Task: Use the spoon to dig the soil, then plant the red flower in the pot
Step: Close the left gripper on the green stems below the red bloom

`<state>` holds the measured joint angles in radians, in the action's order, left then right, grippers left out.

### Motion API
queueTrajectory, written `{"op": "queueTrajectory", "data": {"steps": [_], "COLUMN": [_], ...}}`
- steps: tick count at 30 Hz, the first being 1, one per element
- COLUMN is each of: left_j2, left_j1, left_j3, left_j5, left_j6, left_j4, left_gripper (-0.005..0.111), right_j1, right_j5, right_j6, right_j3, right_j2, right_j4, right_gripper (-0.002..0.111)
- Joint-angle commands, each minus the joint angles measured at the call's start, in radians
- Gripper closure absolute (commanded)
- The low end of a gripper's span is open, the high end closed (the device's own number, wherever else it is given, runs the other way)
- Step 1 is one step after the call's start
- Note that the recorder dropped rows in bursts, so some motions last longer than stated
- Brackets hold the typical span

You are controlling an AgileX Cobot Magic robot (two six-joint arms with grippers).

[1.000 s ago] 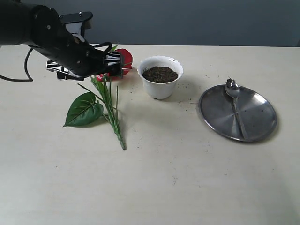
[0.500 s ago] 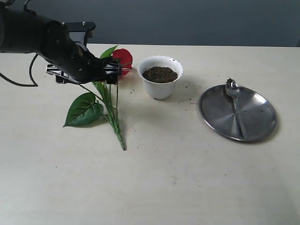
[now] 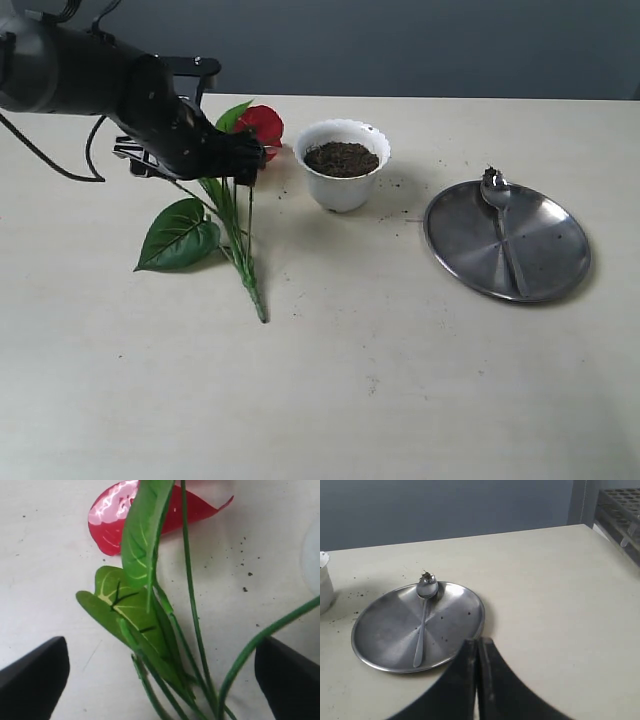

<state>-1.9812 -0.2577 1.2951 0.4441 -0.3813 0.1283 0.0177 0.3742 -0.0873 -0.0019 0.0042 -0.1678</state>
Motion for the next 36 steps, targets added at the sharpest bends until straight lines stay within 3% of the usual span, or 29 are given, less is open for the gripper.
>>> {"op": "queueTrajectory", "data": {"steps": [1,23,36], "left_j2": [-0.038,-0.078,-0.156], "left_j1": [0.018,0.026,-0.004], "left_j3": [0.006,0.015,0.133], "left_j5": [0.021,0.006,0.152], "left_j6": [-0.005,-0.001,0.045], "left_j4": [0.001,-0.142,-0.142], "left_gripper": [0.014,0.016,0.016], "right_j1": [0.004,0.004,0.004], "right_j5": [-0.012,-0.009,-0.009], "right_j6": [-0.003,-0.003,-0.003], "right_j3": [0.002,0.002,0.002], "right_j2": [-0.004,-0.004,-0.004], "right_j4": [0.001,0.001,0.001], "right_gripper": [0.108,0.108,0.108]}}
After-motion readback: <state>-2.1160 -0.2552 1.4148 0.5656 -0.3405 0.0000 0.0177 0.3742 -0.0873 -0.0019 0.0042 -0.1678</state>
